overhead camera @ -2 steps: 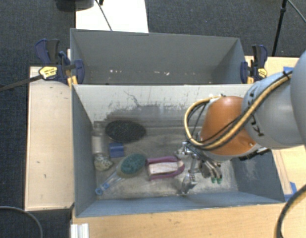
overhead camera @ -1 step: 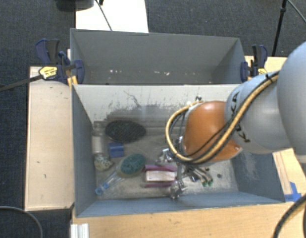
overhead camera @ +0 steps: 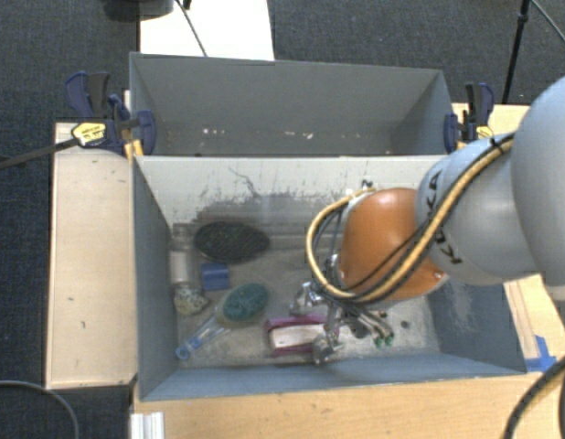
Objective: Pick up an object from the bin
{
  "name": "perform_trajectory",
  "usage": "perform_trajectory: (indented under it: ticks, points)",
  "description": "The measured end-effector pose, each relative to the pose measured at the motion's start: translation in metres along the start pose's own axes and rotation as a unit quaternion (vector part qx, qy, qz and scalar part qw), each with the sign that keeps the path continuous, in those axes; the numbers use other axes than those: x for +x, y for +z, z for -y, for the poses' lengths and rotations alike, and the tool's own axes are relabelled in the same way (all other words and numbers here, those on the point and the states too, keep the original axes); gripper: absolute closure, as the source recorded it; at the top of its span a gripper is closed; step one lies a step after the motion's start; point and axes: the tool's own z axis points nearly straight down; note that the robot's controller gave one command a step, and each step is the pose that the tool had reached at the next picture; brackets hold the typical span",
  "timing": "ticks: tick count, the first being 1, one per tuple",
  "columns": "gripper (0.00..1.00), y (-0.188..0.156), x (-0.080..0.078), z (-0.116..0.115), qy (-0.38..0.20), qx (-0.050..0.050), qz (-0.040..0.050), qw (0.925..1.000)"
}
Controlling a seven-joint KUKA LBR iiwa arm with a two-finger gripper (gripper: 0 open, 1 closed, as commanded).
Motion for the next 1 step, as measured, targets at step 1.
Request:
perform_trajectory:
  ticks: [1]
  points:
    - [1.0, -0.1399, -0.0133, 0.0109, -0.158, 0.0, -0.0004, 0.9875]
